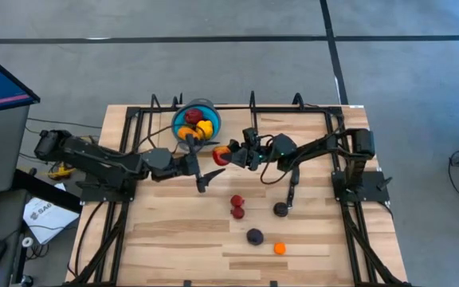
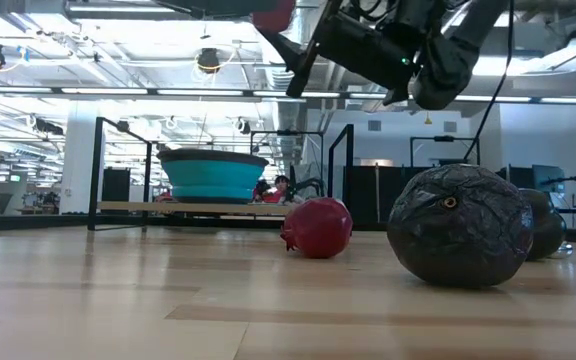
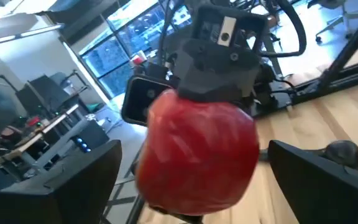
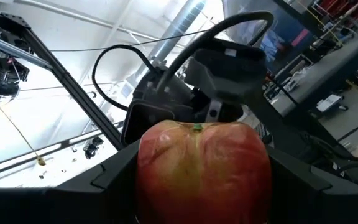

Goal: Pick & Place Fruit
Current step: Put the peach into the blue strainer bowl on the shelf

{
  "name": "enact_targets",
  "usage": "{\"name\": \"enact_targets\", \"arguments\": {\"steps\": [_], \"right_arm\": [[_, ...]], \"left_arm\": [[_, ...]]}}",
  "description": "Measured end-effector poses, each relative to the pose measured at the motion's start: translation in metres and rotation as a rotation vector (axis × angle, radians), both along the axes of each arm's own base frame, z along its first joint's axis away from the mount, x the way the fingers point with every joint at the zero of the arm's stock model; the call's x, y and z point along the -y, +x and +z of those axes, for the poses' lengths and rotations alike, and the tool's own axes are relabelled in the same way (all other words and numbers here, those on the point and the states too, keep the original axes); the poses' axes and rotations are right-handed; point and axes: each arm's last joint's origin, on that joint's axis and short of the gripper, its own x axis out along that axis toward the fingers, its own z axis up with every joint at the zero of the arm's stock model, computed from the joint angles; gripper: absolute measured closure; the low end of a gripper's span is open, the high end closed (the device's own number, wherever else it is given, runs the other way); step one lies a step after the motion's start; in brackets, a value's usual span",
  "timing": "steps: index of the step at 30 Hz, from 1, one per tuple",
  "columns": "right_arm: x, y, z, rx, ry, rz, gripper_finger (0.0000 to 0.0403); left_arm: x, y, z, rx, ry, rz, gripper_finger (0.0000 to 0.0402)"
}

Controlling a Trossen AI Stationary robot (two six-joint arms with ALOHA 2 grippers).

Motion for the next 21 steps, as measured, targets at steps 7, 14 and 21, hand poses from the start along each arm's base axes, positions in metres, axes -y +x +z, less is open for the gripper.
{"name": "enact_targets", "arguments": {"steps": [7, 14, 21], "right_arm": [[0.000, 0.000, 0.000, -0.003, -0.003, -0.002, 0.0143], [0.000, 0.001, -0.002, -0.028, -0.002, 0.001, 0.0142], [0.000, 0.001, -0.005, -0.044, -0.109, 0.040, 0.0138]], "left_arm": [[0.002, 0.013, -0.007, 0.054, -0.009, -0.002, 0.0042], [0.004, 0.013, -0.006, 0.070, -0.015, -0.010, 0.0102], [0.005, 0.010, -0.002, 0.085, -0.018, -0.024, 0.0174]]}}
